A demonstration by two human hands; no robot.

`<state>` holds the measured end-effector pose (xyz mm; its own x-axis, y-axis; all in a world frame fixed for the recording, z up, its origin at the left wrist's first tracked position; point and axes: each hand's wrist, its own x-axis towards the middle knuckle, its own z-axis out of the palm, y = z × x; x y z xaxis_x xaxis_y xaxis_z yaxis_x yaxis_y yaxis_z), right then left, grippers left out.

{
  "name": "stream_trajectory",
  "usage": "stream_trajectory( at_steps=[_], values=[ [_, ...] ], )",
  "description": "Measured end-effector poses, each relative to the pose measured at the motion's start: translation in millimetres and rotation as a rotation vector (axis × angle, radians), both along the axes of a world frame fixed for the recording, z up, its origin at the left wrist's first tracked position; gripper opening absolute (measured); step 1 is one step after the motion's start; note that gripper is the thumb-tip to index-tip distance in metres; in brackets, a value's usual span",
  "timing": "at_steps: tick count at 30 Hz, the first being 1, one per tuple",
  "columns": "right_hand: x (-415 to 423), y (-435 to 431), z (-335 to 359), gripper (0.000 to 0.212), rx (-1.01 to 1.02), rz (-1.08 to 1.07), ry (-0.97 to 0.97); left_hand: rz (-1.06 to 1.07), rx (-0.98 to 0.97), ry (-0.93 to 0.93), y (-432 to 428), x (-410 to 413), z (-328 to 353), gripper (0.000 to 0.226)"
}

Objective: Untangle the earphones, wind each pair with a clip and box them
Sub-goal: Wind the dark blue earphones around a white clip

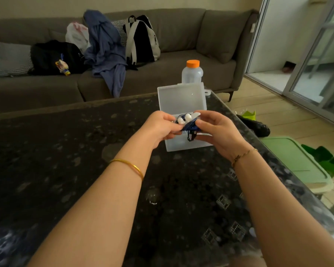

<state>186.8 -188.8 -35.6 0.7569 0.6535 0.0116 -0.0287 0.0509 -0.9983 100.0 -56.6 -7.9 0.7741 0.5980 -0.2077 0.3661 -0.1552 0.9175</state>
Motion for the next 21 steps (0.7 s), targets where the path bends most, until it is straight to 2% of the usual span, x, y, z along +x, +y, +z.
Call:
stream_trajectory(
  at_steps=[2,5,8,13,16,18,21],
  values=[
    [18.2,8.7,5.2,0.026,-0.044,-0.050,-0.051,0.049,0.110,-0.026,6.3,20.6,2.4,0.022],
    [42.0,25.0,4.9,0.031,-0.100,-0.095,-0.113,0.050,0.270,-0.044,16.7,49.2,1.7,0.020],
    [56.1,41.4,-2.4,0.028,-0.203,-0.130,-0.168,0.057,0.454,0.044,25.9,66.9,-6.5,0.018],
    [64.3,58.5,-12.1,0.021,-0.517,-0.179,-0.520,0.058,0.645,0.243,36.7,77.7,-28.3,0.016],
    [63.3,63.8,-14.7,0.024,-0.720,-0.172,-0.719,0.038,0.708,0.281,38.0,82.2,-35.0,0.010],
    [62.6,64.9,-17.5,0.030,-0.751,-0.186,-0.849,0.033,0.750,0.298,37.9,84.4,-37.2,0.003],
    [63.4,64.0,-19.2,0.026,-0.745,-0.181,-0.945,0.061,0.847,0.342,39.6,87.9,-42.3,0.013]
  ],
)
